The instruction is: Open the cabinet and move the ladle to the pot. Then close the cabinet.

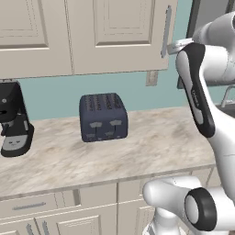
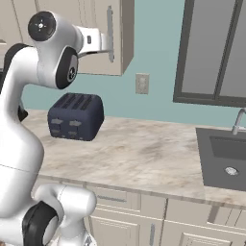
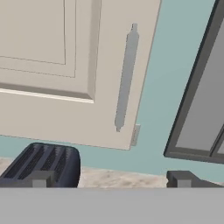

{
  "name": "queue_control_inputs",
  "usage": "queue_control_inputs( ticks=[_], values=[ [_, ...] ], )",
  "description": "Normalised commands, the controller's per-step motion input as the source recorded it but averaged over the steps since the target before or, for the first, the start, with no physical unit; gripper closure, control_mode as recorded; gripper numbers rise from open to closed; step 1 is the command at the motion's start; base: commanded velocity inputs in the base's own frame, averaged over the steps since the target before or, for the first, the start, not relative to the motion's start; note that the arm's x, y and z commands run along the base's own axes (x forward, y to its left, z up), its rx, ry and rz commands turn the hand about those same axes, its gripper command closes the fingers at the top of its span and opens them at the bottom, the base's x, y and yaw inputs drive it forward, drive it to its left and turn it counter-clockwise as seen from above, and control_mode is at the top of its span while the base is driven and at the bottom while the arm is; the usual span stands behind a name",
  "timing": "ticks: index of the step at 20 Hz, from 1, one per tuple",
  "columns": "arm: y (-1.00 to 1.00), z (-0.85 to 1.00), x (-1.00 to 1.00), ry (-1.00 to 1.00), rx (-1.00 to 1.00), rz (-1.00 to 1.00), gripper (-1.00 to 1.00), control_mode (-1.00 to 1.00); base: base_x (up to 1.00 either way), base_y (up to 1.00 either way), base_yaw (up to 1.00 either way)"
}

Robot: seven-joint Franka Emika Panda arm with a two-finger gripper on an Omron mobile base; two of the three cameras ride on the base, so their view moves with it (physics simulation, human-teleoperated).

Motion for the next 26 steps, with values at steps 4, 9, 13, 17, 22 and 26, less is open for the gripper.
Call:
queue_control_inputs(
  ticks=[4, 9, 13, 17, 22, 26],
  values=[
    [-0.14, 0.06, 0.34, 0.00, 0.00, 0.00, -1.00, -1.00, 0.00, 0.00, 0.00],
    [-0.03, 0.01, 0.47, 0.00, 0.00, 0.00, -1.00, -1.00, 0.00, 0.00, 0.00],
    [-0.01, 0.00, 0.48, -0.02, 0.00, 0.00, -1.00, -1.00, 0.00, 0.00, 0.00],
    [0.00, 0.00, 0.28, -0.02, 0.00, 0.00, -1.00, -1.00, 0.00, 0.00, 0.00],
    [0.00, 0.00, 0.28, -0.02, 0.00, 0.00, -1.00, -1.00, 0.00, 0.00, 0.00],
    [0.00, 0.00, 0.36, -0.02, 0.00, 0.00, -1.00, -1.00, 0.00, 0.00, 0.00]
  ],
)
